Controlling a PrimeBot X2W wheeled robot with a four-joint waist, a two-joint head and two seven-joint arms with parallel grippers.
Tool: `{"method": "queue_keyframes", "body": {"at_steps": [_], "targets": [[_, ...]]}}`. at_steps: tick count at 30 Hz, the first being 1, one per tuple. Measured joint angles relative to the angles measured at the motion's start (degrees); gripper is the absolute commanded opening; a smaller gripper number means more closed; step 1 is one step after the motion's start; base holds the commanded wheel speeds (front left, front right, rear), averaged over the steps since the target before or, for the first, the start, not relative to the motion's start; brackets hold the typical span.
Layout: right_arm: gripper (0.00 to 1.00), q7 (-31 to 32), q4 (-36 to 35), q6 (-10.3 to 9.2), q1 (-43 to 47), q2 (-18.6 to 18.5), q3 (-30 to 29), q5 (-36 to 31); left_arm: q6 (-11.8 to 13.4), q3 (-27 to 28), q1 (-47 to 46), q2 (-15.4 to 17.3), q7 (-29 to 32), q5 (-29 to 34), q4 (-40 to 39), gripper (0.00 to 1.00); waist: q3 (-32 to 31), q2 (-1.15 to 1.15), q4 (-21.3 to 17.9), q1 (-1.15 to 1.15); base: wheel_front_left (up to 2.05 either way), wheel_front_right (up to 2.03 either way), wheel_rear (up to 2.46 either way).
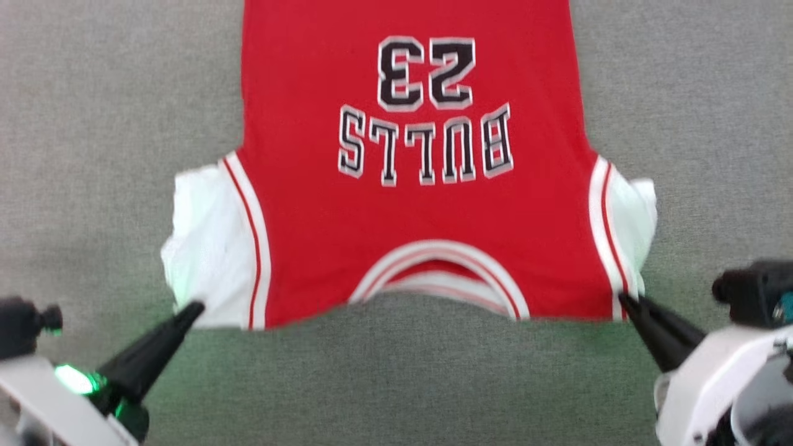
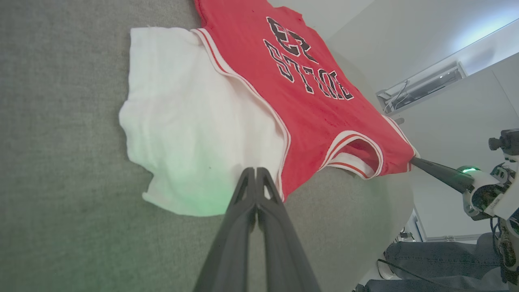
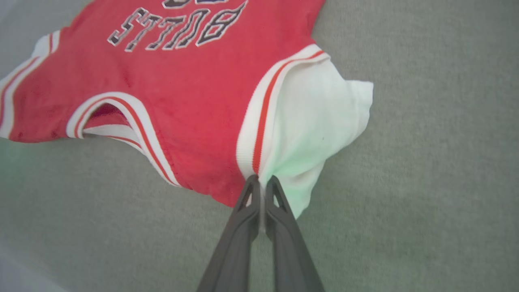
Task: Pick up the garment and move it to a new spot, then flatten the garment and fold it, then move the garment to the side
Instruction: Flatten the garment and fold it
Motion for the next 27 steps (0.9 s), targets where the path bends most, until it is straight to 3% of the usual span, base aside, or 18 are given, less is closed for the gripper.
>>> {"method": "queue_keyframes", "body": {"at_steps": [3,10,17,27], "targets": [[0.00,1.5,-2.4,0.00,5.1,-1.1,0.1,-0.2,0.0,0.1,4.2,2.1,-1.0,0.1,-2.0,0.00,-0.5,0.00,-0.3,0.00,0.00,0.00,0.00],[0.00,2.8,-7.3,0.00,15.9,0.1,-1.8,1.6,0.0,0.8,14.1,5.4,-1.7,1.8,-6.4,0.00,-0.9,0.00,-0.1,0.00,0.00,0.00,0.00],[0.00,1.8,-6.3,0.00,16.7,-0.7,-1.5,1.8,0.0,3.1,16.8,1.8,-1.8,5.4,-6.4,0.00,-0.5,0.00,-0.3,0.00,0.00,0.00,0.00],[0.00,-1.4,8.3,0.00,9.6,-2.4,4.3,-0.2,0.0,-0.5,11.9,-4.6,-1.8,9.5,3.7,0.00,0.5,0.00,-0.9,0.00,0.00,0.00,0.00]]}}
